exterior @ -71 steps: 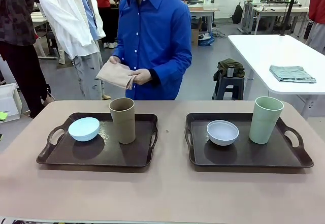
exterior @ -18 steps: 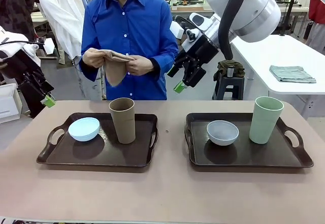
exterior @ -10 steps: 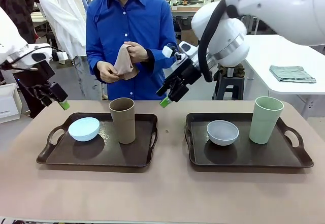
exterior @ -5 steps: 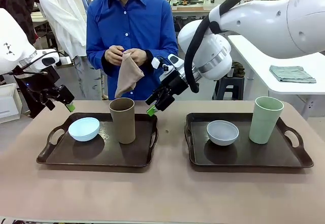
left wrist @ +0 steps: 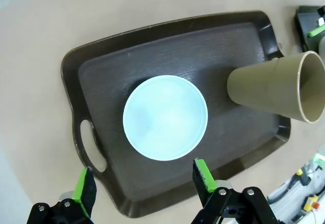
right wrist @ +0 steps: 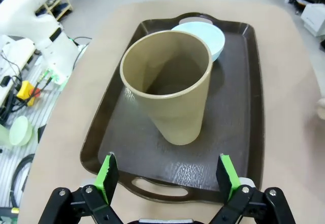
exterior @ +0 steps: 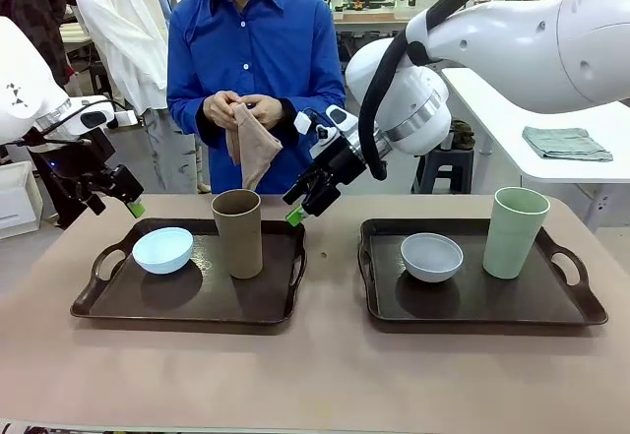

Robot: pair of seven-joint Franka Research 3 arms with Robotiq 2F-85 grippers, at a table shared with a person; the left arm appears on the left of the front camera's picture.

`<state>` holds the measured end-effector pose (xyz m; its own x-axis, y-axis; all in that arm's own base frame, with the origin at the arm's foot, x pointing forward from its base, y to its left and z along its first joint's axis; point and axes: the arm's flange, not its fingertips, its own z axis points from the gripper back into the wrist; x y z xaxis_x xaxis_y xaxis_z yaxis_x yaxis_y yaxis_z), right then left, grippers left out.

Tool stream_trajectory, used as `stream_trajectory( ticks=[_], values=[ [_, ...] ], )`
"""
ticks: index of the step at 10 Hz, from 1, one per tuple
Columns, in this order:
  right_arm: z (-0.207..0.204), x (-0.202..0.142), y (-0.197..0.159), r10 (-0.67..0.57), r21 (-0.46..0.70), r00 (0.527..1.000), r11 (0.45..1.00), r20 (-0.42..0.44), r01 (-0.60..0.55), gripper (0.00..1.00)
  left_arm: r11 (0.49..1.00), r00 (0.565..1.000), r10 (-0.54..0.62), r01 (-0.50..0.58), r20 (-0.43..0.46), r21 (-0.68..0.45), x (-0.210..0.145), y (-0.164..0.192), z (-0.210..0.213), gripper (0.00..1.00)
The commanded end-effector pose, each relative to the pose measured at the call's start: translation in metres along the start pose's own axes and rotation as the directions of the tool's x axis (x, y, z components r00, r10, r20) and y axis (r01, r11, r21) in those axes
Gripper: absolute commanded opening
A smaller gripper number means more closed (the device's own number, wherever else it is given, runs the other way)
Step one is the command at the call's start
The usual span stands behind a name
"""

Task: Set up a tray with a mat and arrange the tableware.
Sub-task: Pick up the Picnic Bowl and Reusable plastic cup from the Handle tray in front of the human's position and hold them in the air.

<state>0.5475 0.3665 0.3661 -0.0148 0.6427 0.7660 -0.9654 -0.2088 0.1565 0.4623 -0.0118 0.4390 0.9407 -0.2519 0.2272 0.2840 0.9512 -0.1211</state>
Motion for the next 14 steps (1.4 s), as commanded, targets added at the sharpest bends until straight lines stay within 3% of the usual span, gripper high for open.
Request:
stream_trajectory(
  ticks=[1, 4, 8, 14],
  values=[
    [-0.027, -0.016, -0.009, 0.076, 0.011, 0.997, 0.997, -0.02, -0.075, 1.0, 0.998, 0.998, 0.063, -0.062, -0.027, 0.018, -0.004, 0.004, -0.009, 1.0],
    [-0.046, -0.03, -0.009, 0.085, -0.047, 0.996, 0.995, 0.007, -0.084, 1.0, 0.993, 0.994, 0.113, -0.113, -0.014, -0.017, -0.014, 0.015, -0.023, 1.0],
    [-0.071, -0.021, -0.006, 0.112, -0.107, 0.993, 0.989, 0.048, -0.106, 1.0, 0.989, 0.988, 0.145, -0.146, -0.043, -0.009, -0.012, 0.017, -0.053, 1.0],
    [-0.093, -0.013, -0.008, 0.146, -0.063, 0.986, 0.988, 0.077, -0.142, 1.0, 0.988, 0.985, 0.155, -0.155, -0.076, 0.015, -0.001, 0.021, -0.083, 1.0]
  ],
)
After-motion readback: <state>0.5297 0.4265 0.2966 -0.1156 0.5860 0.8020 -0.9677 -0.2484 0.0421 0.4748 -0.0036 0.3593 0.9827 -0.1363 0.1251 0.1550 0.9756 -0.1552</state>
